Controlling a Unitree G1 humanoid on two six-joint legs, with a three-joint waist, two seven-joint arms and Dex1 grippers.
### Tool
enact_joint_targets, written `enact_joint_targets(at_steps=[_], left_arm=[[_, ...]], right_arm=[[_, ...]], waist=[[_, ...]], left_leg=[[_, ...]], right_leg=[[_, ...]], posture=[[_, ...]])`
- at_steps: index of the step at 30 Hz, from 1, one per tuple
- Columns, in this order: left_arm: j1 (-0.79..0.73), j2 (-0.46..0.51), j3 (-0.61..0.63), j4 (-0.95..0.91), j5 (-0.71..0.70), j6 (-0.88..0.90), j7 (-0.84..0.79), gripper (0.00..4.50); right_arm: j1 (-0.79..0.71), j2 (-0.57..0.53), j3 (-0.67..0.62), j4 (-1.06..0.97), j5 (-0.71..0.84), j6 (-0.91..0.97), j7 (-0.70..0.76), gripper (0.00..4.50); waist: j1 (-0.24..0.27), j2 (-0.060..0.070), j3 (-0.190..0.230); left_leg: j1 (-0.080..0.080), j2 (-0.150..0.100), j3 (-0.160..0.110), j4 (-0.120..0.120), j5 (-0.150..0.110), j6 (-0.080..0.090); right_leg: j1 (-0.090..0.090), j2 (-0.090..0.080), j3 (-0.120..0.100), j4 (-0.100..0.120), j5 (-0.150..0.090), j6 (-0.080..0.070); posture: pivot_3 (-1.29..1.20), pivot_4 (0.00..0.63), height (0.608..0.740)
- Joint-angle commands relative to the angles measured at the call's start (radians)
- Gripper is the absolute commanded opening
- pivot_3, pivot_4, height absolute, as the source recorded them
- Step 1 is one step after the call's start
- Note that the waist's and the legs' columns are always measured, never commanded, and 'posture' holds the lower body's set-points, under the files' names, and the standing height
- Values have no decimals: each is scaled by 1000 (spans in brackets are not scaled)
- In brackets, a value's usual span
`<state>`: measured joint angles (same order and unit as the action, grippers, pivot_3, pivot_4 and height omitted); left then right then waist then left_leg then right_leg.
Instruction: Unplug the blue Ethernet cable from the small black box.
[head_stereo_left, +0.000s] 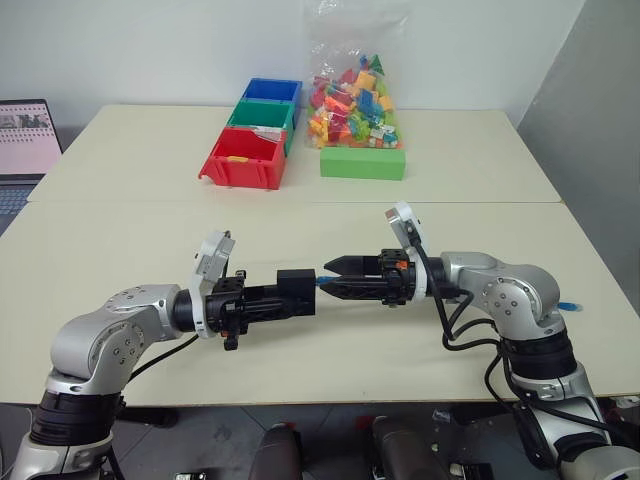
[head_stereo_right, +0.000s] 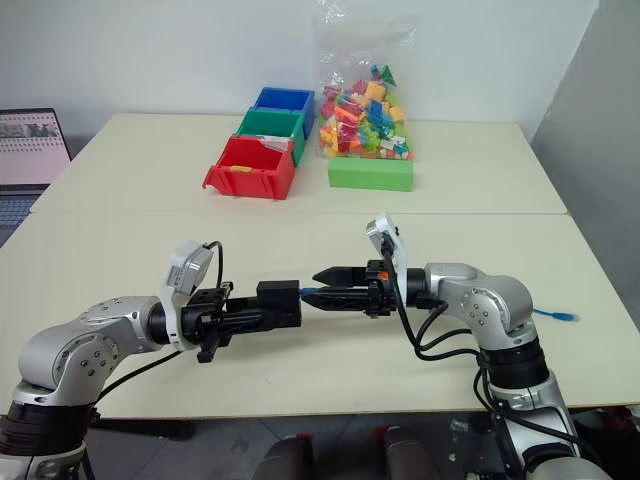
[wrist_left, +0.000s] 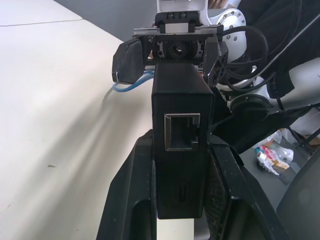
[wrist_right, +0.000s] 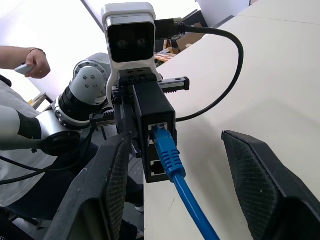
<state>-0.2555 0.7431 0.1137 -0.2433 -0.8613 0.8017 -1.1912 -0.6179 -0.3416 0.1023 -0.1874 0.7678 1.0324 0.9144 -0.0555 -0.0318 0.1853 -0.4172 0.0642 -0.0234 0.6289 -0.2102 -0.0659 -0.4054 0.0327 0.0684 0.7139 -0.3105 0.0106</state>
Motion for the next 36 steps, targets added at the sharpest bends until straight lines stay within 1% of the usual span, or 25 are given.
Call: enact_joint_targets(at_steps=[1, 14, 17, 19, 23, 27, 36], left_arm=[[-3, 15, 7, -26, -1, -18, -15, 797], [1, 6, 3, -26, 5, -19, -7, 797], [2, 4, 3, -26, 6, -21, -5, 797], [2, 1, 2, -27, 6, -22, -3, 797], [-5, -5, -2, -24, 9, -22, 4, 797], [-15, -15, -4, -16, 12, -20, 12, 797], [-8, -9, -11, -27, 13, -18, -6, 797]], right_arm=[[-21, -8, 6, -15, 23, -1, 17, 3023], [-22, 5, 12, -20, 25, -2, -1, 3023], [-23, 3, 15, -21, 22, -2, 2, 2493], [-23, 0, 20, -22, 18, -4, 4, 1882], [-21, -10, 41, -27, -1, -19, 12, 834], [-18, -23, 67, -36, -14, -37, 24, 107], [-18, -21, 60, -33, 4, -28, 18, 75]], waist=[[0, 0, 0], [0, 0, 0], [0, 0, 0], [0, 0, 0], [0, 0, 0], [0, 0, 0], [0, 0, 0]], left_leg=[[0, 0, 0, 0, 0, 0], [0, 0, 0, 0, 0, 0], [0, 0, 0, 0, 0, 0], [0, 0, 0, 0, 0, 0], [0, 0, 0, 0, 0, 0], [0, 0, 0, 0, 0, 0], [0, 0, 0, 0, 0, 0]], right_leg=[[0, 0, 0, 0, 0, 0], [0, 0, 0, 0, 0, 0], [0, 0, 0, 0, 0, 0], [0, 0, 0, 0, 0, 0], [0, 0, 0, 0, 0, 0], [0, 0, 0, -1, 0, 0], [0, 0, 0, -1, 0, 0]], posture=[[0, 150, 740], [0, 150, 740], [0, 150, 740], [0, 150, 740], [0, 150, 740], [0, 150, 740], [0, 150, 740]])
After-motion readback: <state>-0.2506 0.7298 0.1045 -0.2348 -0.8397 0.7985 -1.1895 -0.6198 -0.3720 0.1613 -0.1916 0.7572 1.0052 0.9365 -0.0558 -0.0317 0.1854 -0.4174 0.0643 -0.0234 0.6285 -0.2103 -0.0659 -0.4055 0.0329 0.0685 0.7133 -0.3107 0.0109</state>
